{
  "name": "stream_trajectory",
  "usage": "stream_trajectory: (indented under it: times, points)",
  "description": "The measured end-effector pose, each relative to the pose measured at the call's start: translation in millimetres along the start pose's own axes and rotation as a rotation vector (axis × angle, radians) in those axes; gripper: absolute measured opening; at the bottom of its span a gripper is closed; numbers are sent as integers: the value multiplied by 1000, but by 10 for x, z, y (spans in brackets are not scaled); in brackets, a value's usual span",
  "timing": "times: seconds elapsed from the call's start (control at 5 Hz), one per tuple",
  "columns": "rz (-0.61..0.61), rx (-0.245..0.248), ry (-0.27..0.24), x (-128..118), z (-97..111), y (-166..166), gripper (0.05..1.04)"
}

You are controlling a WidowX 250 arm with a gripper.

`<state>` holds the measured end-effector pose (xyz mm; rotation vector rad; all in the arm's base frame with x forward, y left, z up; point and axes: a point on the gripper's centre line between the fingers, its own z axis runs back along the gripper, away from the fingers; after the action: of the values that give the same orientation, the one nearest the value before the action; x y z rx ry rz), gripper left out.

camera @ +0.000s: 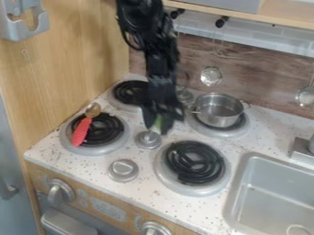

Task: Moved the green object to the lower right burner

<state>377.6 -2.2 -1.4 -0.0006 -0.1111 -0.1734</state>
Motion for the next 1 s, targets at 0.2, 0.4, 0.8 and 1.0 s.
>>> stream_trajectory:
  times: [0.2,0.4,0.8,1.0]
  points:
    - [-73,-7,32,-127,-108,-256,390]
    - [-144,-6,31,-107,-108,-505,390]
    - [-150,3,59,-41,-235,-568,389]
    - [-142,8,52,14,-233,-560,463]
